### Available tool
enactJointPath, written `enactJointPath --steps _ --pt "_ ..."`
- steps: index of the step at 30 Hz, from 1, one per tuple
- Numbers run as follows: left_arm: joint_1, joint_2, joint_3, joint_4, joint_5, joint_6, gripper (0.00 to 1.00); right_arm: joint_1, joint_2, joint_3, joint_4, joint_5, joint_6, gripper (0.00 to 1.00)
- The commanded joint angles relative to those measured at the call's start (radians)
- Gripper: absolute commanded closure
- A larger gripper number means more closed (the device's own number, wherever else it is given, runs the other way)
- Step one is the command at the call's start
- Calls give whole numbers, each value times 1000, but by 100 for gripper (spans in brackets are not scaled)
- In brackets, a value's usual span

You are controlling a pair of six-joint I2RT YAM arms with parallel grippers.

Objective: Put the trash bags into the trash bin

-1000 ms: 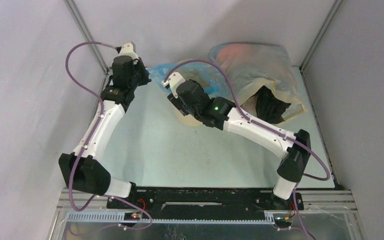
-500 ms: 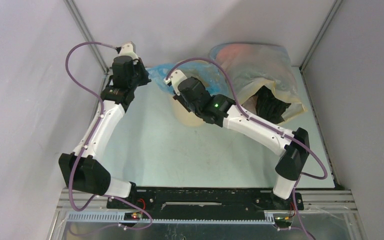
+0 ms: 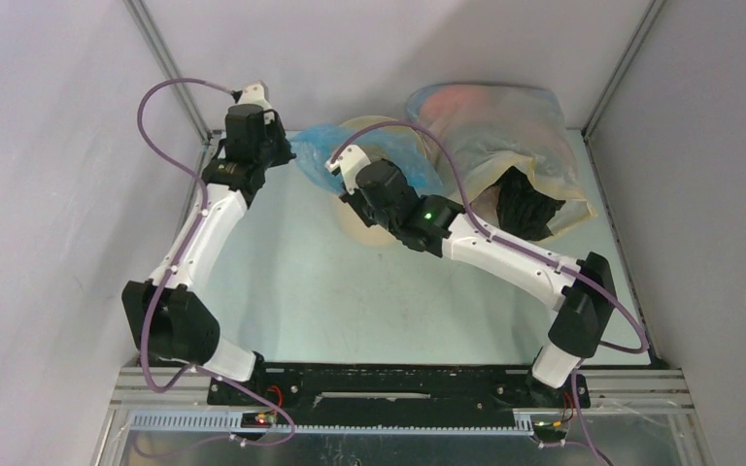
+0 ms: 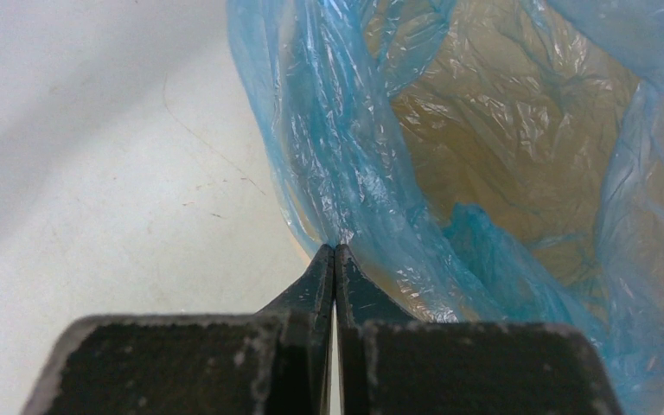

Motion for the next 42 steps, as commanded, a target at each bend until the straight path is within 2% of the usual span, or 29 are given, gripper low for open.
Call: enactJointPath --steps 1,7,13,18,27,33,36,40,42 --pt "13 33 52 -20 -3 8 100 -20 -13 -67 -12 -54 49 100" --pt "16 62 85 -45 33 5 100 -36 -60 -116 39 -55 53 100" --pt "16 59 86 -46 35 7 100 -47 -77 -10 12 -28 22 100" --pt "18 59 88 -45 44 9 100 -18 -90 9 -22 -35 21 100" --pt "17 59 86 -48 37 12 100 12 -86 -84 -28 -27 76 100" --pt "18 67 86 -52 29 15 100 -11 -66 -122 -5 -45 109 99" --pt "18 81 88 -52 38 25 100 -47 -61 -124 -2 -91 140 89" --pt "18 110 94 -59 28 27 100 -69 -110 -142 9 -147 171 70" --pt "18 126 106 -71 29 28 100 -75 -144 -150 10 -171 178 65"
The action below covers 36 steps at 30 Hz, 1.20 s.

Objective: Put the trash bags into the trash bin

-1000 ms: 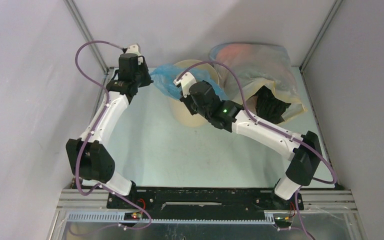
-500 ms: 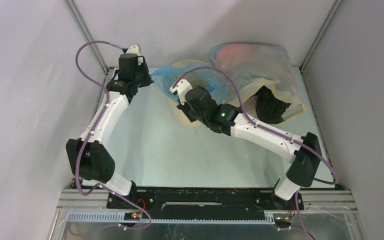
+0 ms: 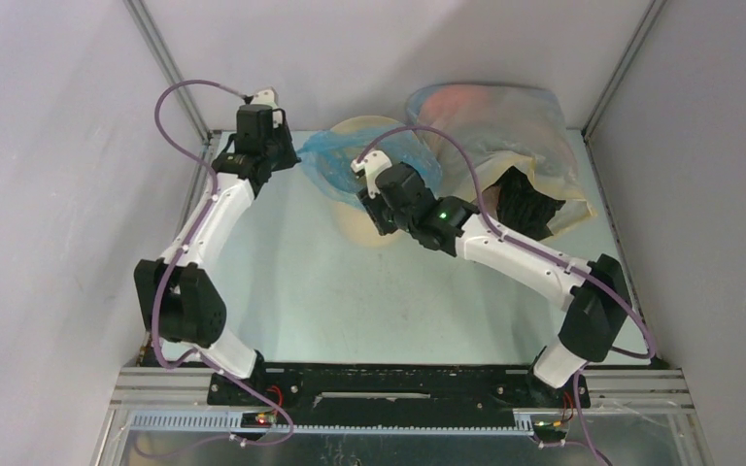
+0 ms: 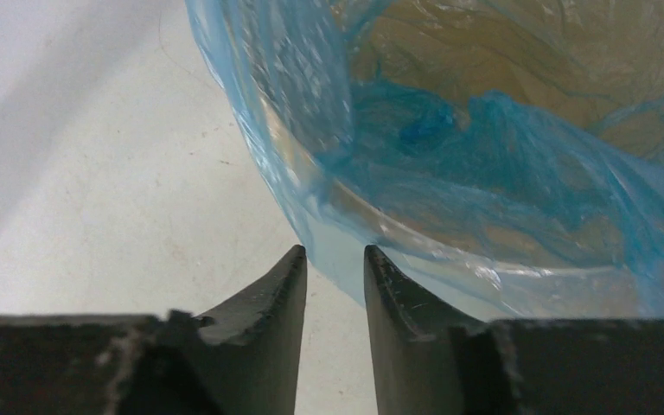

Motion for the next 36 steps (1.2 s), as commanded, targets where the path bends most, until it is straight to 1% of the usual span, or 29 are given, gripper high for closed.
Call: enactJointPath --steps 1,6,10,11,14,16,19,22,24,26,27,29,32,34,36 --pt "7 40 69 -19 3 20 100 -17 -97 -14 27 -71 47 64" --pt "7 63 77 -28 15 22 100 -47 -187 -14 4 -101 89 58" --pt "7 77 90 -37 40 19 100 -96 -264 -14 -12 -102 141 48" --pt "7 79 94 -40 40 18 100 -108 -279 -14 -15 -94 151 46" --pt "8 76 96 -43 44 14 100 -140 -318 -14 -31 -24 168 35" --pt "7 71 97 -43 46 11 100 -165 -335 -14 -42 16 165 33" --pt "7 64 98 -43 47 12 100 -198 -345 -14 -56 40 156 26" --pt "7 61 96 -43 47 11 100 -235 -332 -10 -61 12 153 24" --pt "7 60 98 -43 47 11 100 -257 -319 -8 -62 -34 157 25" --pt "7 61 98 -43 44 12 100 -278 -305 -8 -55 -93 165 29" --pt "7 61 98 -43 43 12 100 -289 -297 -8 -50 -118 171 32" --pt "7 64 98 -43 44 13 100 -313 -285 -8 -36 -168 179 44" --pt "8 72 99 -43 42 13 100 -347 -263 -8 -8 -250 191 64" --pt "8 80 101 -46 42 14 100 -372 -243 -6 8 -290 198 82" --pt "9 90 106 -50 42 14 100 -386 -220 3 3 -290 198 99"
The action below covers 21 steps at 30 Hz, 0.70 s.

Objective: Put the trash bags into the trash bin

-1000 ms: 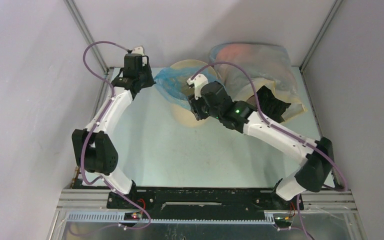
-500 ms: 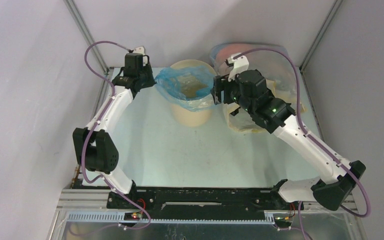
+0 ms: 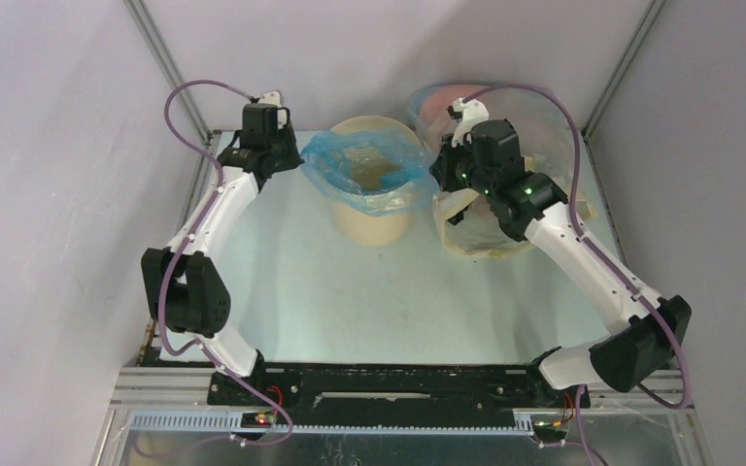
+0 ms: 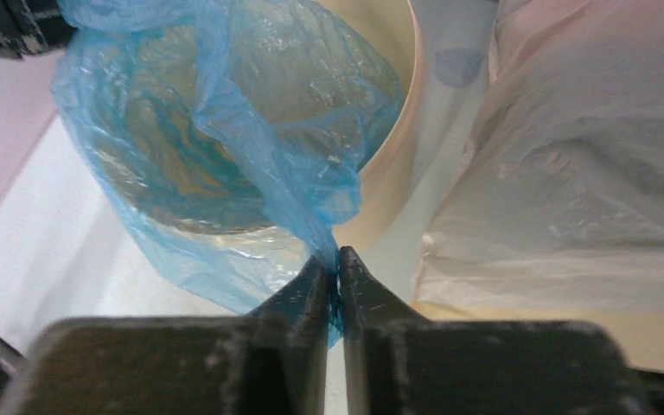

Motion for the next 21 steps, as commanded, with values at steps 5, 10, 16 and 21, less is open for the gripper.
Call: enactJointPath --steps 5,10,16,21 --pt "9 27 64 -9 20 11 100 -37 103 21 44 -7 -2 100" --pt "9 55 69 -11 23 6 100 -54 193 22 85 67 8 100" --pt "9 97 82 -6 64 -3 100 -107 263 26 201 71 40 100" --pt "9 127 69 64 236 -30 100 -150 315 64 264 -53 51 100"
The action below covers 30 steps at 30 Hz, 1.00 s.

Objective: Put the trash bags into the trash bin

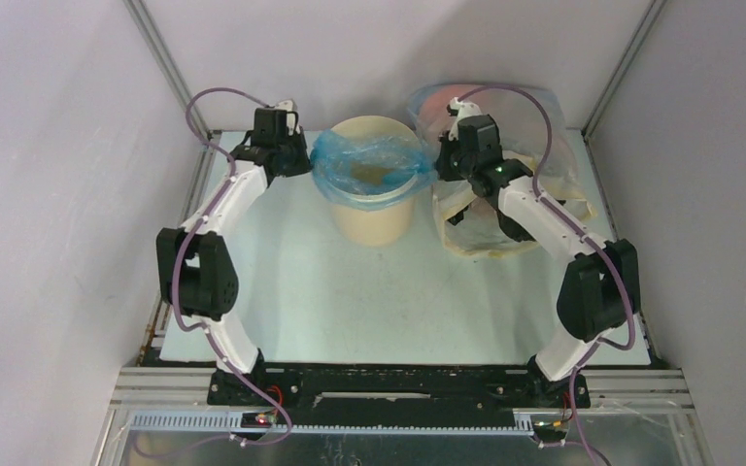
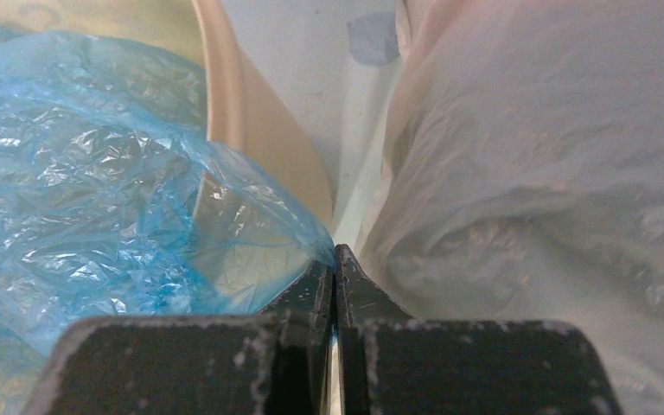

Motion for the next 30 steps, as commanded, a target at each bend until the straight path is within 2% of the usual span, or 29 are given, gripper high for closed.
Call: enactJointPath --steps 1,7,12,16,21,30 --pt "6 23 46 78 160 -24 100 -34 47 83 106 -107 21 100" --pt "6 60 50 91 211 -38 100 -43 164 197 46 -256 25 100" --pt "6 74 51 114 284 -52 100 -43 211 183 87 -401 52 99" --pt "7 74 48 143 363 -51 100 -34 182 97 184 -551 78 99" --pt "11 68 48 152 464 -24 100 8 75 -29 259 -561 69 99" --pt "12 97 50 174 692 38 97 100 -60 -91 190 -481 34 100"
